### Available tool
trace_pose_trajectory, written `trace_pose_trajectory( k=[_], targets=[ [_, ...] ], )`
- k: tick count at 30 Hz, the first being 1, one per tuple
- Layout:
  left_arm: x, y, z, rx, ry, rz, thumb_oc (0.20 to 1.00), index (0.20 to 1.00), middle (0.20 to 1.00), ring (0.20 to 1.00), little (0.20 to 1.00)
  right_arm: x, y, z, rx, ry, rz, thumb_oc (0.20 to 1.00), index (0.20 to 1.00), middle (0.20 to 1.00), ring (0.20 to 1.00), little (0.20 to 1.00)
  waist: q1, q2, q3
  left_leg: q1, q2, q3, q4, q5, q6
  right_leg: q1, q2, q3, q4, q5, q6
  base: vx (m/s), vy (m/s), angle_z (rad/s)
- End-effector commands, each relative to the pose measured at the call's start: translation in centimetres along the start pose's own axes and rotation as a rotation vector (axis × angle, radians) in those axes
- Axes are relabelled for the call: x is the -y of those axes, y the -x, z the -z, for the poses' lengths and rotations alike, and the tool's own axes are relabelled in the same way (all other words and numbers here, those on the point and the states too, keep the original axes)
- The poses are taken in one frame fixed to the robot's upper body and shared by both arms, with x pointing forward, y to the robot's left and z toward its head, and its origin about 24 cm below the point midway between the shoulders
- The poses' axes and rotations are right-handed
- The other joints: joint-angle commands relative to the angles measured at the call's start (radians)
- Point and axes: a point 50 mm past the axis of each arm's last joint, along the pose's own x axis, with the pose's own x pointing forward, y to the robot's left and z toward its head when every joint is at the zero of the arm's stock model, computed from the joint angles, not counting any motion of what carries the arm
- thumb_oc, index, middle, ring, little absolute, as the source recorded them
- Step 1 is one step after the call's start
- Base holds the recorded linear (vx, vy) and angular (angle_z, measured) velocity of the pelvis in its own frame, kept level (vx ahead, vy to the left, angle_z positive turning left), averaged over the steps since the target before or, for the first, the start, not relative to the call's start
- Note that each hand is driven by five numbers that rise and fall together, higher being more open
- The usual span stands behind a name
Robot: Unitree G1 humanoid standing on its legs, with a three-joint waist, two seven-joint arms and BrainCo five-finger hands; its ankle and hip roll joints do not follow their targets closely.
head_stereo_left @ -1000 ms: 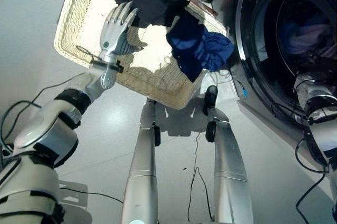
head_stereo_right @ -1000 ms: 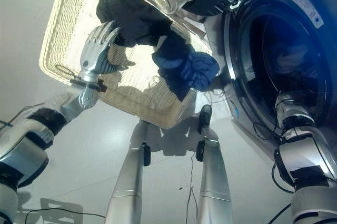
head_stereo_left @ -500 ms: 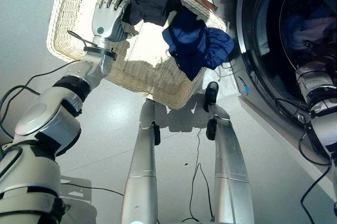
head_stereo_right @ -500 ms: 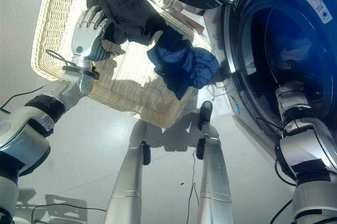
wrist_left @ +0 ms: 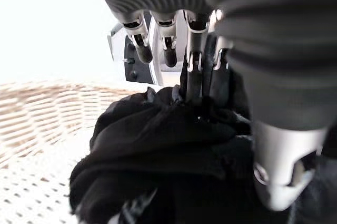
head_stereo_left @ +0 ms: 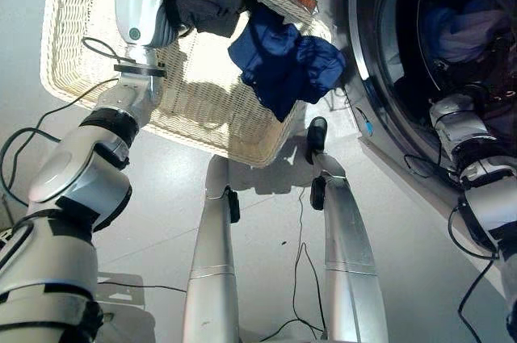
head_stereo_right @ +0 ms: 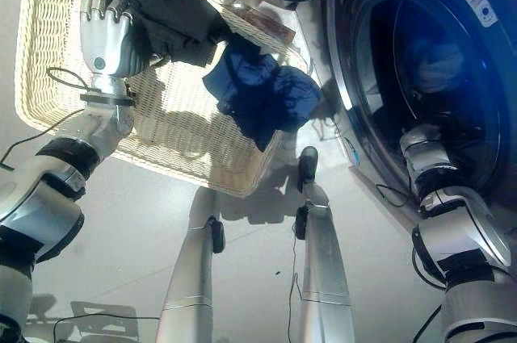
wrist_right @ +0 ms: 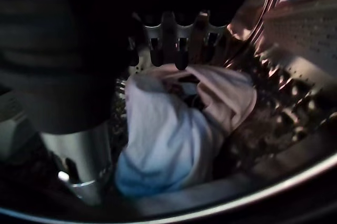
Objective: Put the clothes into the washing machine.
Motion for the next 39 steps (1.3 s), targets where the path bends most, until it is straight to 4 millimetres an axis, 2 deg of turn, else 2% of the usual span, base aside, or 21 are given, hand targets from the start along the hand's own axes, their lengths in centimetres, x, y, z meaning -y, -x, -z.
trace_pose_trajectory(
  k=[1, 5, 11, 20, 24, 28, 35, 39],
  targets=[
    [-1.4, -2.5, -0.3, -0.051, 0.058, -0.126, 1.000, 1.000, 1.000, 1.000, 1.000, 0.3, 0.4, 2.1, -0.022, 0.036, 0.026, 1.000, 1.000, 1.000, 1.000, 1.000, 0.002, -0.031, -0.018, 0.028, -0.028, 0.053, 0.147, -0.191, 0.003, 0.109, 0.107, -0.052, -0.252, 0.152, 0.046, 0.00, 0.000, 0.00],
    [-0.9, -1.3, 0.0, -0.085, 0.120, -0.113, 1.000, 1.000, 1.000, 1.000, 1.000, 0.2, 0.9, 3.3, -0.040, 0.034, 0.022, 1.000, 1.000, 1.000, 1.000, 1.000, 0.006, -0.033, -0.018, 0.029, -0.030, 0.051, 0.150, -0.193, 0.003, 0.113, 0.107, -0.053, -0.253, 0.154, 0.048, 0.00, 0.000, 0.00],
    [0.6, 2.0, 0.3, -0.170, 0.232, -0.025, 1.000, 1.000, 1.000, 1.000, 1.000, 0.5, 1.3, 4.7, -0.068, 0.029, 0.034, 1.000, 1.000, 1.000, 1.000, 1.000, 0.021, -0.033, -0.018, 0.028, -0.035, 0.040, 0.150, -0.192, 0.007, 0.114, 0.107, -0.061, -0.254, 0.159, 0.049, 0.00, -0.034, 0.01],
    [2.0, 6.1, 0.0, -0.224, 0.321, 0.059, 1.000, 1.000, 1.000, 1.000, 1.000, 1.0, 1.5, 5.5, -0.087, 0.016, 0.062, 1.000, 1.000, 1.000, 1.000, 1.000, 0.042, -0.032, -0.018, 0.027, -0.045, 0.025, 0.155, -0.196, 0.014, 0.116, 0.102, -0.076, -0.249, 0.161, 0.051, 0.00, -0.040, 0.00],
    [2.1, 7.6, -0.3, -0.217, 0.335, 0.044, 1.000, 1.000, 1.000, 1.000, 1.000, 1.3, 1.5, 5.9, -0.099, 0.012, 0.065, 1.000, 1.000, 1.000, 1.000, 1.000, 0.050, -0.032, -0.018, 0.027, -0.049, 0.018, 0.154, -0.196, 0.017, 0.117, 0.099, -0.082, -0.252, 0.166, 0.051, 0.00, -0.038, 0.00],
    [1.7, 8.0, -0.4, -0.220, 0.338, -0.040, 1.000, 1.000, 1.000, 1.000, 1.000, 1.5, 1.5, 6.2, -0.104, 0.012, 0.069, 1.000, 1.000, 1.000, 1.000, 1.000, 0.055, -0.031, -0.018, 0.024, -0.051, 0.013, 0.154, -0.195, 0.017, 0.116, 0.098, -0.085, -0.251, 0.164, 0.049, 0.00, 0.000, 0.00],
    [0.8, 7.3, -0.5, -0.200, 0.323, -0.174, 1.000, 1.000, 1.000, 1.000, 1.000, 1.6, 1.7, 6.7, -0.118, 0.010, 0.079, 1.000, 1.000, 1.000, 1.000, 1.000, 0.061, -0.026, -0.018, 0.025, -0.058, 0.008, 0.155, -0.197, 0.018, 0.115, 0.093, -0.089, -0.248, 0.165, 0.051, 0.00, -0.004, 0.01],
    [-0.2, 5.8, -0.7, -0.145, 0.305, -0.277, 1.000, 1.000, 1.000, 1.000, 1.000, 1.7, 1.5, 6.5, -0.121, 0.012, 0.081, 1.000, 1.000, 1.000, 1.000, 1.000, 0.060, -0.024, -0.018, 0.026, -0.058, 0.008, 0.154, -0.196, 0.016, 0.114, 0.090, -0.089, -0.248, 0.166, 0.053, 0.00, 0.000, 0.00]
  ],
)
